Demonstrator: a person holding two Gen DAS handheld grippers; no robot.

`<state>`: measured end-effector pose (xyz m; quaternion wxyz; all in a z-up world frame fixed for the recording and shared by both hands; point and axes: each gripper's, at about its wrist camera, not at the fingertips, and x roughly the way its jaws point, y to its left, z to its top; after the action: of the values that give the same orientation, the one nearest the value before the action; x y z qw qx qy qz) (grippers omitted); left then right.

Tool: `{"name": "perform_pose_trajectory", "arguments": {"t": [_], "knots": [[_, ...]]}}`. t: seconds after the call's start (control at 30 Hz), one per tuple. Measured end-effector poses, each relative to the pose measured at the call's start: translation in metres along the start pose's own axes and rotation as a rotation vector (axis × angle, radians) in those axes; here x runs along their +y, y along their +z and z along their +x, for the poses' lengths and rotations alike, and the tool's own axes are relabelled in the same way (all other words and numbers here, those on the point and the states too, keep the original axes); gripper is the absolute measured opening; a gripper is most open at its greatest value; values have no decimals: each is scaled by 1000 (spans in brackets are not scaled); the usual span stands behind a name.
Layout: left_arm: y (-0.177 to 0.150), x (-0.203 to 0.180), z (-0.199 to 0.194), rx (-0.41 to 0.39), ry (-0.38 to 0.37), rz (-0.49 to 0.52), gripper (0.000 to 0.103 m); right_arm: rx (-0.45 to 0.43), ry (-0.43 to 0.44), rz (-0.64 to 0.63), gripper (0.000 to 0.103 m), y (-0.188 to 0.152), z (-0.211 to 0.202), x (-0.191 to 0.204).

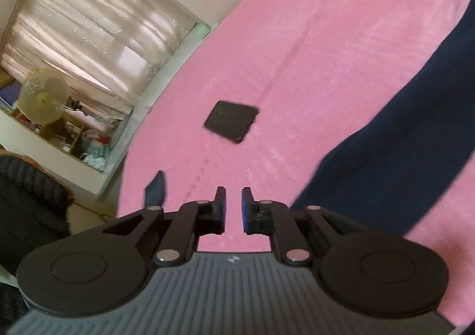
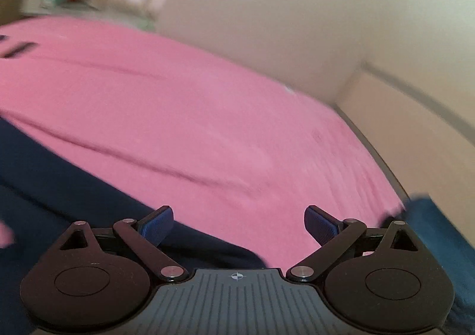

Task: Fold clothes
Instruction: 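Release the garment leg with the left gripper and smooth it flat, then grasp a navy pant leg with the left gripper and lift it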

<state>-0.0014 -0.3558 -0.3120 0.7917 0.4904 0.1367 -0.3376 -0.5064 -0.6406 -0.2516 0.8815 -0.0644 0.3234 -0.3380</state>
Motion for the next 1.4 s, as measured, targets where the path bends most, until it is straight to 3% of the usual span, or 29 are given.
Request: {"name": "perform_pose_trajectory", "arguments": {"t": [0.07, 0.13, 0.23, 0.37, 0.5, 0.53, 0.6, 0.83, 0.97, 1.0, 1.03, 1.13, 1.2, 1.37, 1.4], "knots": [[-5, -21, -19, -61, -83, 35, 19, -49, 170, -7, 97, 6, -19, 33], [-11, -46, -36, -119, -162, 93, 26, -71, 275, -71, 96, 9, -27, 69], [-20, -93, -54, -188, -243, 245, 29, -57, 362, -266, 79, 6, -25, 126], [-32, -143, -40, -197, -182, 522, 30, -14, 380, -401, 79, 0, -7, 165], [-36, -149, -17, -183, -121, 592, 29, 13, 373, -401, 79, 0, 1, 173], [-36, -148, -12, -173, -104, 602, 22, 15, 365, -400, 79, -1, -1, 175], [-39, -144, -4, -153, -96, 606, 11, 15, 350, -394, 79, -5, -5, 171], [-59, -120, -15, -158, -84, 514, 16, -31, 343, -372, 79, -2, -11, 172], [-64, -125, -9, -121, -98, 514, 17, -28, 338, -341, 79, -1, -11, 172], [-63, -124, -9, -116, -103, 521, 15, -28, 337, -335, 79, 0, -12, 172], [-62, -123, -10, -111, -108, 529, 7, -34, 333, -334, 79, 0, -15, 170], [-44, -89, -32, -135, -121, 400, 4, -57, 311, -323, 79, 1, -25, 161], [-25, -47, -55, -160, -149, 242, 4, -67, 302, -307, 79, 1, -28, 154], [27, -14, -16, -98, -29, 194, 8, -67, 295, -236, 79, 5, -17, 147], [38, -8, -7, -84, -2, 188, 14, -64, 297, -219, 79, 5, -14, 146]]}}
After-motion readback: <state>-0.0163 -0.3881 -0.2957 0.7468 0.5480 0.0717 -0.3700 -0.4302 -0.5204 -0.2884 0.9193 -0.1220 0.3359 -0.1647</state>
